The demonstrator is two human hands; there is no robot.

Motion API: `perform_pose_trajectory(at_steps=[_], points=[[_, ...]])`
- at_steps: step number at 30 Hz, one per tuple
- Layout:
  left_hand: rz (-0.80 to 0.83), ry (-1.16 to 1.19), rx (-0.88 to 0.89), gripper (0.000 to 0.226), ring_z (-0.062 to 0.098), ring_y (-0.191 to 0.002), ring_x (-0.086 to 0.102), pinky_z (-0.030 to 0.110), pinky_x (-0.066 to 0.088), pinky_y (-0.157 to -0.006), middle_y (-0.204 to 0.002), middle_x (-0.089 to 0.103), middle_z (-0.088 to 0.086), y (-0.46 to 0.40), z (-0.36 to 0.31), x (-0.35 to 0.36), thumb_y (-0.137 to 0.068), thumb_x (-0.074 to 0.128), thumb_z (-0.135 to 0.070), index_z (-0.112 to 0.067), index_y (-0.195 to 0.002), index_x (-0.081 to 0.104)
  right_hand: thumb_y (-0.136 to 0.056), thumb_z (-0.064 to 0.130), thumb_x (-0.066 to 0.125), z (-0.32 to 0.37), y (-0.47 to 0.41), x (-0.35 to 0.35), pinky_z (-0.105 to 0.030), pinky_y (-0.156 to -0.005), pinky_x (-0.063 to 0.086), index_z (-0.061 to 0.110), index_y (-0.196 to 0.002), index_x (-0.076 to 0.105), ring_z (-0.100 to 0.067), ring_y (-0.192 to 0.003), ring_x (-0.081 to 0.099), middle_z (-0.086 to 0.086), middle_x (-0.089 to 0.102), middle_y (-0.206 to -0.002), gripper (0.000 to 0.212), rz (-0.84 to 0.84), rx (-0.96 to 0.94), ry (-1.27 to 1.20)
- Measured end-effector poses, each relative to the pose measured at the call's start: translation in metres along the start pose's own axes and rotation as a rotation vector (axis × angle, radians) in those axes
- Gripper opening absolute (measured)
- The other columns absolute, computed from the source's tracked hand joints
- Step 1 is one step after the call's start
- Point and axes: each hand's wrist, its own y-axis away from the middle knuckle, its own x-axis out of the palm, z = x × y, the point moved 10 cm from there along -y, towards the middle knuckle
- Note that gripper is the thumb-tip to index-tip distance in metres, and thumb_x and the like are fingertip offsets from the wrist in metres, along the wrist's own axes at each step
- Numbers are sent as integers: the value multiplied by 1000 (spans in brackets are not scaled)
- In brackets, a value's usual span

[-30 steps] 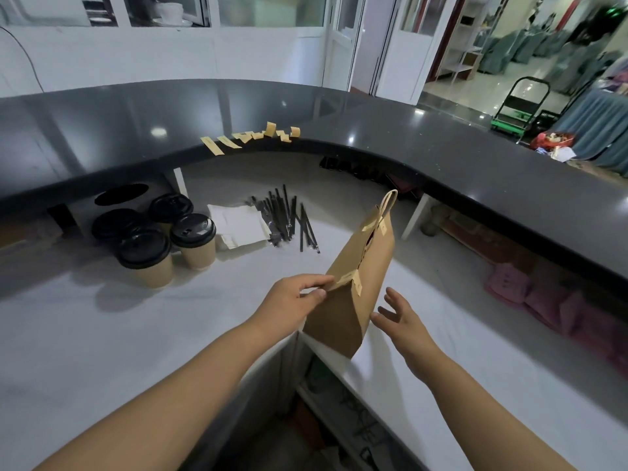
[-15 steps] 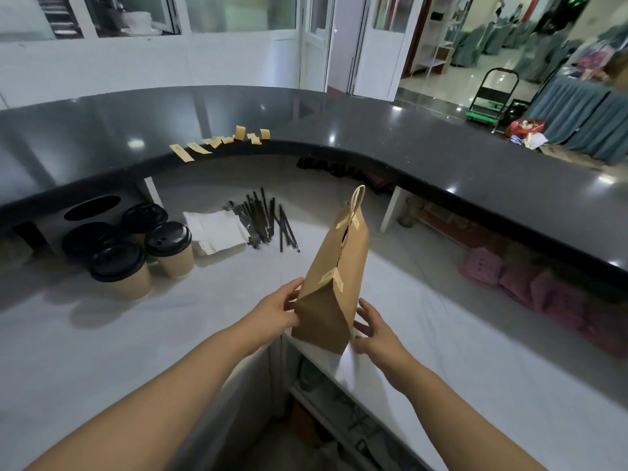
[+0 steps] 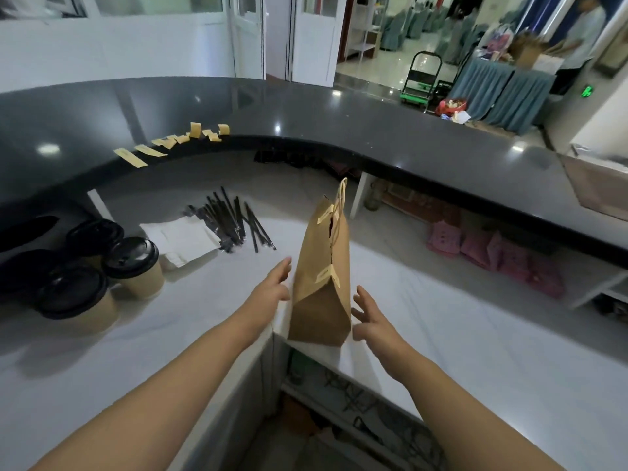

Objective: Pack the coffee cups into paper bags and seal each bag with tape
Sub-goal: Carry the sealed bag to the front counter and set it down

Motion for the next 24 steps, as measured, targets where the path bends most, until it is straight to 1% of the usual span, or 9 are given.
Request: perform_pose_trajectory(at_steps=[3, 5, 7, 9, 11, 15, 18, 20, 24], points=[[-1, -48, 122, 60, 11, -141, 20, 16, 17, -101, -153, 24, -6, -14, -43, -1, -94, 30, 1, -22, -149, 24, -90, -4, 35, 28, -5, -19, -42, -115, 25, 35, -148, 19, -20, -144, 22, 6, 16, -159, 71, -125, -59, -29], [19, -80, 173, 57, 10, -140, 20, 16, 17, -102, -152, 26, -6, -28, -66, 5, -96, 29, -2, -21, -149, 25, -99, 12, 31, 56, -8, -21, -40, -115, 23, 36, -148, 22, -17, -143, 22, 8, 19, -157, 55, -149, -139, -44], [16, -127, 193, 56, 12, -141, 21, 23, 17, -111, -154, 24, -4, -42, -77, 9, -96, 30, -5, -21, -149, 25, -105, 33, 25, 82, -11, -16, -38, -114, 22, 39, -144, 26, -11, -137, 26, 14, 28, -148, 40, -132, -209, -47], [-18, -188, 207, 56, 14, -140, 24, 30, 19, -115, -153, 27, 0, -53, -82, 9, -94, 32, -5, -21, -148, 28, -103, 44, 21, 104, -15, -9, -26, -107, 29, 43, -141, 28, -2, -127, 33, 24, 35, -132, 39, -104, -263, -35], [-44, -228, 231, 55, 16, -136, 30, 29, 24, -112, -149, 35, 1, -60, -84, 10, -92, 32, -4, -20, -145, 35, -102, 47, 16, 116, -23, -4, -13, -93, 35, 44, -140, 31, 7, -115, 43, 27, 43, -127, 41, -79, -286, -10], [-94, -349, 250, 53, 18, -139, 26, 36, 20, -117, -150, 33, 0, -73, -77, 9, -93, 32, -7, -22, -143, 38, -101, 51, 13, 115, -43, -5, -16, -89, 36, 40, -141, 35, -1, -113, 47, 13, 48, -133, 47, -81, -268, -5], [-109, -432, 247, 51, 19, -140, 24, 42, 20, -117, -152, 32, -1, -79, -69, 5, -94, 31, -10, -24, -143, 38, -98, 58, 12, 105, -51, -6, -26, -101, 30, 42, -146, 28, -14, -134, 35, 7, 34, -148, 53, -97, -249, 11], [-104, -442, 241, 51, 19, -139, 27, 42, 22, -116, -151, 34, -2, -81, -63, 3, -93, 30, -13, -26, -142, 39, -97, 58, 12, 100, -55, -7, -29, -105, 27, 45, -147, 24, -14, -138, 30, 9, 29, -151, 53, -97, -255, 1], [-99, -406, 209, 52, 18, -138, 30, 38, 25, -116, -150, 35, -4, -80, -55, -1, -92, 29, -16, -29, -142, 39, -96, 59, 13, 101, -50, -7, -29, -107, 26, 47, -146, 21, -6, -133, 29, 11, 28, -150, 52, -95, -277, 14]])
